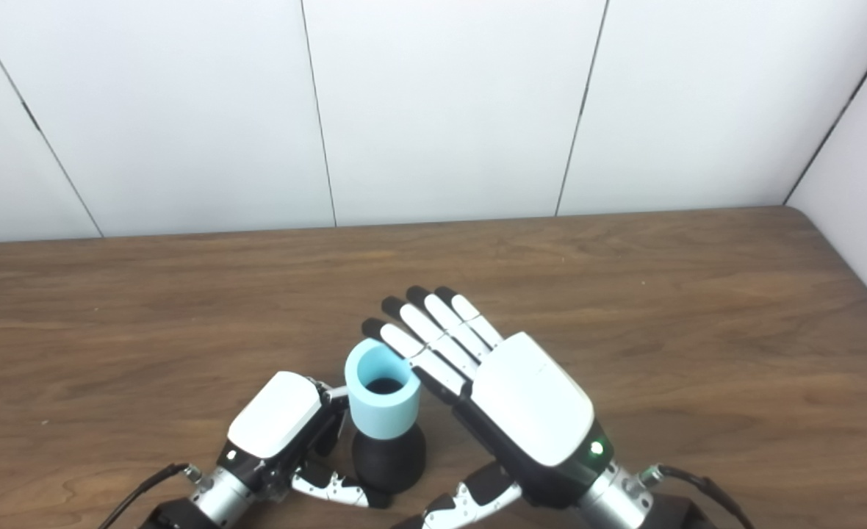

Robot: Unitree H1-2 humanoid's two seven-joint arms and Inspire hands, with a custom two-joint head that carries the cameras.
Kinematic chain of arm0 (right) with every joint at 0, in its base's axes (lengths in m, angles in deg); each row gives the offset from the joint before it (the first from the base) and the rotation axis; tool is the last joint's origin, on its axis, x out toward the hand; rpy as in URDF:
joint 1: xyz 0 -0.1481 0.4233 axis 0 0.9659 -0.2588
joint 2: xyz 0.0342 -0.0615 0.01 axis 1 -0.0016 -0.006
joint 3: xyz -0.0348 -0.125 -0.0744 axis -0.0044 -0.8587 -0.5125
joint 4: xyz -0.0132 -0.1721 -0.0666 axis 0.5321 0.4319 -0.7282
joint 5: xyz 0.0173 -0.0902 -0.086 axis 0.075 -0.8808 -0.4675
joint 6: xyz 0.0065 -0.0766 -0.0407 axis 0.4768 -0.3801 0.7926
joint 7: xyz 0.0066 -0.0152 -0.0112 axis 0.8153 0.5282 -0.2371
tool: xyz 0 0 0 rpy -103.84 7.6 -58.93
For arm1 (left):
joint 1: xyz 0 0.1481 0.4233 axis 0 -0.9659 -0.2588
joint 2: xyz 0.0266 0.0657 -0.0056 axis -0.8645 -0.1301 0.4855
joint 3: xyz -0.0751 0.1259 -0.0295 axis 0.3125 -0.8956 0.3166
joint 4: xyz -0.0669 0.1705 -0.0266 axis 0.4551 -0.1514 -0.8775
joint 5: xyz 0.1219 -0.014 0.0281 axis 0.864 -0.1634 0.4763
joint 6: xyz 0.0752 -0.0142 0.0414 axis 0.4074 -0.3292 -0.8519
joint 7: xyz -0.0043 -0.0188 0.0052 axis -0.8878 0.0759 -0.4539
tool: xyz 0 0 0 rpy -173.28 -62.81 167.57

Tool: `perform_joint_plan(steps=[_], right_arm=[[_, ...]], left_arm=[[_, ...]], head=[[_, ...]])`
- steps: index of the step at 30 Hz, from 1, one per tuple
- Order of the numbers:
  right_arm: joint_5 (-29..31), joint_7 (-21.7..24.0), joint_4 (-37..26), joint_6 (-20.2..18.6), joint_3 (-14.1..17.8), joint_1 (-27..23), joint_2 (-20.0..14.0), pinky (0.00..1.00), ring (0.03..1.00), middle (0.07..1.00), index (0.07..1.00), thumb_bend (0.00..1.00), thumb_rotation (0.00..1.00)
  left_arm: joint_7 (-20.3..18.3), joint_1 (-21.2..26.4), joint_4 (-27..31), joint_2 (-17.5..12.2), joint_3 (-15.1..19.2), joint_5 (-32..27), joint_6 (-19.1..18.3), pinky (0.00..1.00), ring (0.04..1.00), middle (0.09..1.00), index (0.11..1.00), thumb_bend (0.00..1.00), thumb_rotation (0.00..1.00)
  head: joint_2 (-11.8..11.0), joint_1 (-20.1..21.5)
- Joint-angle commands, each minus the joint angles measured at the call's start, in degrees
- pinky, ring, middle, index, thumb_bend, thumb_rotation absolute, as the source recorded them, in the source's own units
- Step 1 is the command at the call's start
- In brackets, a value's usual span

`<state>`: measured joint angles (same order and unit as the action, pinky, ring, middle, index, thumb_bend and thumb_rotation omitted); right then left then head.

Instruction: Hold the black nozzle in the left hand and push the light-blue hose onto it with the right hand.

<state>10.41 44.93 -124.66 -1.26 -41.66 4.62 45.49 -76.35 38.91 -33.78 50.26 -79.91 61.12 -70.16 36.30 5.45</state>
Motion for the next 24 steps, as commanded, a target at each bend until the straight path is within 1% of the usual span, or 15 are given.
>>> perform_joint_plan(steps=[1, 3, 7, 10, 13, 16, 22, 24], right_arm=[[-0.39, -0.33, -2.20, 0.93, 0.05, -0.91, 0.17, 1.00, 1.000, 0.960, 0.925, 0.97, 0.84], [-0.96, 0.26, -2.19, 0.96, -0.05, -0.99, 0.17, 0.99, 1.000, 0.943, 0.913, 0.97, 0.84], [-1.90, 2.31, -2.58, 0.18, -0.41, -1.35, 0.27, 0.98, 1.000, 0.941, 0.903, 0.98, 0.83], [-1.92, 2.79, -2.33, 0.33, -0.56, -1.37, 0.37, 0.96, 1.000, 0.937, 0.894, 0.98, 0.81], [-2.23, 3.57, -2.39, 0.51, -0.81, -1.31, 0.31, 0.98, 1.000, 0.941, 0.892, 0.97, 0.82], [-2.64, 4.01, -2.68, 0.55, -0.99, -1.19, 0.37, 0.94, 1.000, 0.928, 0.877, 0.96, 0.81], [-3.04, 4.67, -2.79, 0.56, -1.17, -0.97, 0.04, 0.93, 1.000, 0.911, 0.868, 0.95, 0.81], [-3.40, 4.75, -2.66, 0.75, -1.20, -0.87, -0.12, 0.91, 1.000, 0.907, 0.860, 0.96, 0.81]], left_arm=[[-1.18, -1.18, -1.22, -0.39, -0.82, 0.57, 0.00, 0.61, 0.623, 0.658, 0.656, 1.00, 0.47], [-1.07, -1.20, -1.30, -0.36, -0.81, 0.54, 0.04, 0.60, 0.620, 0.656, 0.654, 1.00, 0.46], [-1.16, -1.23, -1.20, -0.37, -0.86, 0.74, -0.09, 0.60, 0.621, 0.658, 0.656, 1.00, 0.47], [-1.07, -1.23, -1.30, -0.37, -0.84, 0.77, -0.09, 0.60, 0.621, 0.658, 0.657, 1.00, 0.47], [-1.18, -1.28, -1.20, -0.49, -0.79, 0.68, -0.08, 0.60, 0.622, 0.659, 0.658, 1.00, 0.47], [-1.47, -1.36, -0.97, -0.58, -0.72, 0.53, -0.22, 0.61, 0.623, 0.659, 0.659, 1.00, 0.47], [-1.62, -1.38, -0.79, -0.69, -0.68, 0.43, -0.29, 0.61, 0.624, 0.660, 0.660, 1.00, 0.46], [-1.42, -1.41, -0.84, -0.74, -0.64, 0.35, -0.09, 0.61, 0.622, 0.657, 0.657, 1.00, 0.46]], head=[[0.10, 0.05], [0.10, 0.05], [0.09, -0.06], [0.09, -0.06], [0.23, -0.09], [0.26, -0.04], [0.31, -0.11], [0.37, -0.03]])
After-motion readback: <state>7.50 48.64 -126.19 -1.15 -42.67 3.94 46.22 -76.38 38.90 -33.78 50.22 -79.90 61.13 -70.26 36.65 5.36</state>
